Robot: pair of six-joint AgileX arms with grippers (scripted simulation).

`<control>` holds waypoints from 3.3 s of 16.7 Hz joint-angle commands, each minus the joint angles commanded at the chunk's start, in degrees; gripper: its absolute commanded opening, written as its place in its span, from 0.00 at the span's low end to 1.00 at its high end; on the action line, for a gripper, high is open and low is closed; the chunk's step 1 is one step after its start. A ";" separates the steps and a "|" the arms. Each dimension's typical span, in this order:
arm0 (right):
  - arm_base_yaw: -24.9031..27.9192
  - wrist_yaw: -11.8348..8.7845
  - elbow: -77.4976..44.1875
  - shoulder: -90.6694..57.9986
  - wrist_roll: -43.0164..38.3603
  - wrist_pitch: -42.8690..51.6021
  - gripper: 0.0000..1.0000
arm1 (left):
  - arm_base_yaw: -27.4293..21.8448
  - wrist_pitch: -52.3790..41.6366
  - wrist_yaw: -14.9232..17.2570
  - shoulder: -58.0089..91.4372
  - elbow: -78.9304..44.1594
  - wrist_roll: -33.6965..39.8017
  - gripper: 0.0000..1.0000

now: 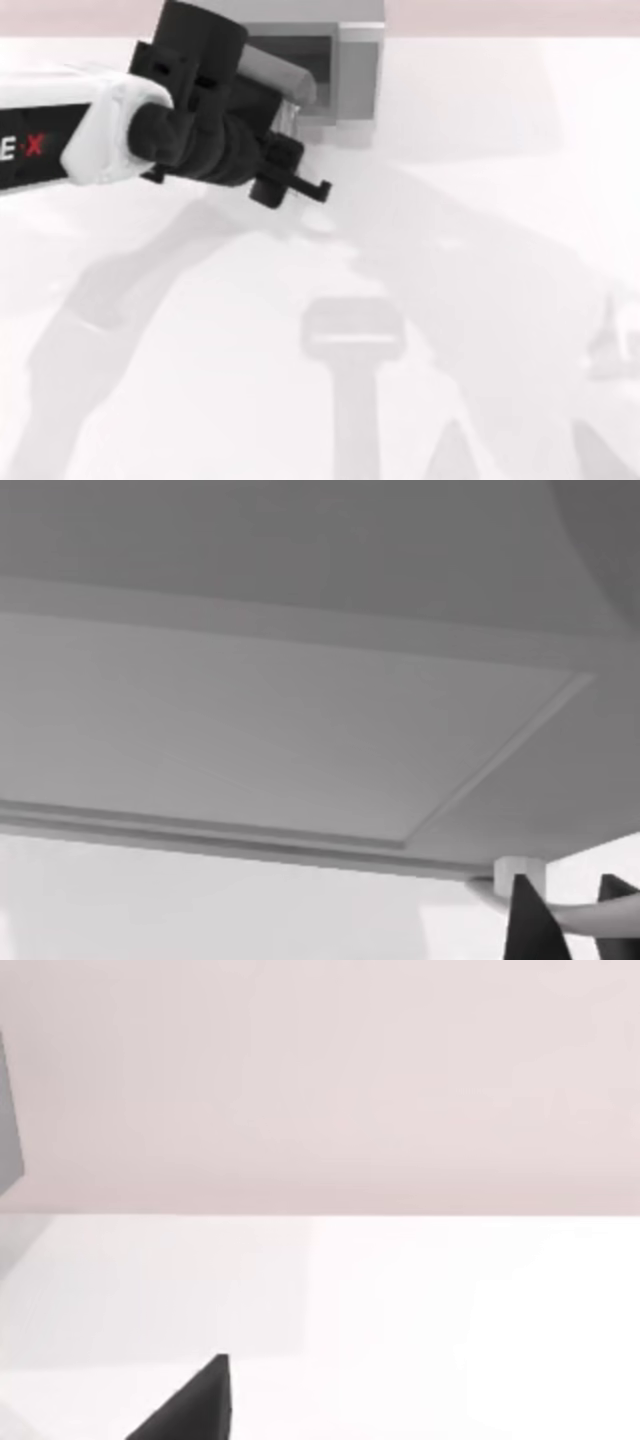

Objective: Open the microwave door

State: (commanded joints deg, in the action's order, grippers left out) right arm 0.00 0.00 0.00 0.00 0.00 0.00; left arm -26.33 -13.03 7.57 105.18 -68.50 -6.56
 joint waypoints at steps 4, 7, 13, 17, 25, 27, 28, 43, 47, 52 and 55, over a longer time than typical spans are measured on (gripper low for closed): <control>0.00 0.00 0.00 0.00 0.00 0.00 1.00 | 0.00 0.00 0.00 0.00 0.00 0.00 0.00; 0.00 0.00 0.00 0.00 0.00 0.00 1.00 | 0.00 0.00 0.00 0.00 0.00 0.00 0.00; 0.00 0.00 0.00 0.00 0.00 0.00 1.00 | -0.47 -0.04 0.47 0.02 -0.06 0.32 0.00; 0.00 0.00 0.00 0.00 0.00 0.00 1.00 | 0.42 -0.22 1.62 -0.50 0.62 -1.47 0.00; 0.00 0.00 0.00 0.00 0.00 0.00 1.00 | 1.67 -0.43 3.32 -1.25 1.48 -4.01 0.00; 0.00 0.00 0.00 0.00 0.00 0.00 1.00 | 1.67 -0.43 3.32 -1.25 1.48 -4.01 0.00; 0.00 0.00 0.00 0.00 0.00 0.00 1.00 | 1.67 -0.43 3.32 -1.25 1.48 -4.01 0.00; 0.00 0.00 0.00 0.00 0.00 0.00 1.00 | 1.67 -0.43 3.32 -1.25 1.48 -4.01 0.00; 0.00 0.00 0.00 0.00 0.00 0.00 1.00 | 1.21 -0.47 3.77 -1.25 1.46 -3.71 0.00; 0.00 0.00 0.00 0.00 0.00 0.00 1.00 | 2.43 -0.87 5.28 -1.82 2.04 -6.05 0.00; 0.00 0.00 0.00 0.00 0.00 0.00 1.00 | 3.33 -1.20 6.53 -2.24 2.50 -7.96 0.00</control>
State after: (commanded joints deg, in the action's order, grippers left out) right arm 0.00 0.00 0.00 0.00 0.00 0.00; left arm -23.00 -14.23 14.10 102.94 -66.00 -14.52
